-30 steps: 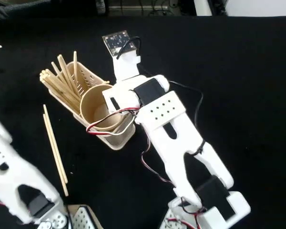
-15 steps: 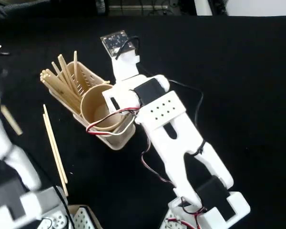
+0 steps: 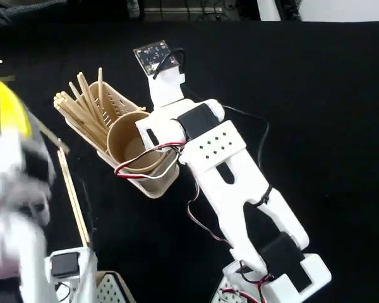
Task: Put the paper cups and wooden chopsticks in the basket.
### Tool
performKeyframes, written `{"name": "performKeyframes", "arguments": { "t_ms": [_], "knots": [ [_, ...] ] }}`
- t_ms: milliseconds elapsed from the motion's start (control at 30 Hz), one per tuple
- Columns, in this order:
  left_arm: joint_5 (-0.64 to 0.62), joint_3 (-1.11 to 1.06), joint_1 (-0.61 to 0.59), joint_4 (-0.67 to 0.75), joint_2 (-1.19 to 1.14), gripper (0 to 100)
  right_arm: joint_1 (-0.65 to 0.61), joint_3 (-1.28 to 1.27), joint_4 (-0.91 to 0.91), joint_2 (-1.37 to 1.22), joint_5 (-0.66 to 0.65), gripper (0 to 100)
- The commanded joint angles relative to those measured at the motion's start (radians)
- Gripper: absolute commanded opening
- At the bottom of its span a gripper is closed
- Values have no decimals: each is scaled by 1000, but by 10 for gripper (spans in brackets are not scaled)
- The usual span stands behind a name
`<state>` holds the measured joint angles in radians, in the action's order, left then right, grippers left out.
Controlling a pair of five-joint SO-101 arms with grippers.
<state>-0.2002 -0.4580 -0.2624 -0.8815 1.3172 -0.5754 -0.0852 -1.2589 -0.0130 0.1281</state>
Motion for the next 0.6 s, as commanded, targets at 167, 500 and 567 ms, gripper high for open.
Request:
{"name": "performKeyframes", "arguments": {
  "t_ms": [167, 500, 567],
  "knots": [
    [86, -713, 251, 749, 221, 29, -8, -96, 3, -206, -12, 11],
    [58, -704, 188, 749, -43, 191, -8, -96, 3, -206, -17, 11],
    [-9, -578, 128, 589, -84, 223, -8, -96, 3, -206, -18, 11]
  ]
}}
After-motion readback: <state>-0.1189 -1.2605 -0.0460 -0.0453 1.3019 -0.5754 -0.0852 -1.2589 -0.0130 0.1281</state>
